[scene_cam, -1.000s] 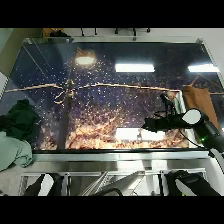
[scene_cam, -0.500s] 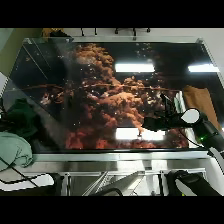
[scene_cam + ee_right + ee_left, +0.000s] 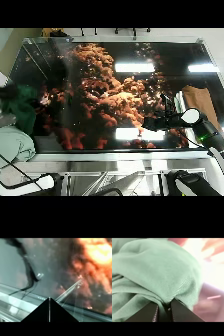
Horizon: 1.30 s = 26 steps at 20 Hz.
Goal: Fold the shirts.
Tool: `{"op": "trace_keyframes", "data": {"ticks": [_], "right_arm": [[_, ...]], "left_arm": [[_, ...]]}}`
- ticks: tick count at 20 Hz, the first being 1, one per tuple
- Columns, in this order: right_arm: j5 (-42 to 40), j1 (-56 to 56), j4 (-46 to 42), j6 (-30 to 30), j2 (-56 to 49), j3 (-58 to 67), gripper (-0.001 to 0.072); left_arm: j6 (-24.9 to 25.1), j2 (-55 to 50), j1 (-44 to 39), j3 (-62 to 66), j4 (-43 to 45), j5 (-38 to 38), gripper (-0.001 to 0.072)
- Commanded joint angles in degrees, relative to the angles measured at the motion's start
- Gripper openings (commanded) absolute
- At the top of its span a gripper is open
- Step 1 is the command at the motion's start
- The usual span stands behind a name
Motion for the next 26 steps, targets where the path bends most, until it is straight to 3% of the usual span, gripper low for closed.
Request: {"op": "trace_keyframes", "data": {"ticks": [1, 6, 11, 12, 13, 14, 15, 18, 21, 26], "right_arm": [[-0.09, 0.04, 0.02, 0.02, -0.02, -0.02, 0.0022], [-0.04, 0.04, 0.02, 0.04, -0.02, -0.02, 0.0023], [0.00, 0.04, 0.02, 0.04, 0.00, -0.02, 0.0025], [0.00, 0.02, -0.02, 0.02, 0.00, 0.00, 0.0034], [0.17, -0.04, -0.02, 0.02, 0.00, 0.17, 0.0176], [0.42, -0.09, -0.13, -0.02, 0.00, 0.81, 0.0460], [0.42, -0.11, -0.76, 0.02, 0.00, 2.03, 0.0553], [0.22, -4.15, -3.26, -0.79, -0.04, 8.33, 0.0552], [0.22, -14.40, -4.13, -5.99, -1.55, 14.29, 0.0552], [-0.22, -24.74, -1.60, -12.55, -12.13, 15.41, 0.0552]], "left_arm": [[-0.20, 6.29, -10.91, 10.21, -12.37, -6.05, 0.0018], [-0.98, 7.04, -34.01, 12.48, -13.90, -6.58, 0.0018], [-2.82, -2.08, -47.80, 8.52, -13.97, -4.39, 0.0023], [-2.73, -4.24, -49.42, 7.98, -13.88, -4.63, 0.0301], [-3.21, -6.01, -50.23, 7.69, -13.92, -5.18, 0.0696], [-3.28, -7.52, -50.45, 7.74, -13.94, -6.36, 0.0681], [-3.26, -8.37, -50.14, 7.74, -13.90, -7.74, 0.0681], [-2.71, -8.66, -45.05, 7.69, -13.86, -13.55, 0.0680], [-2.16, -7.78, -36.89, 3.87, -11.89, -20.04, 0.0680], [-2.08, -3.93, -21.94, -16.63, -11.10, -15.08, 0.0680]]}}
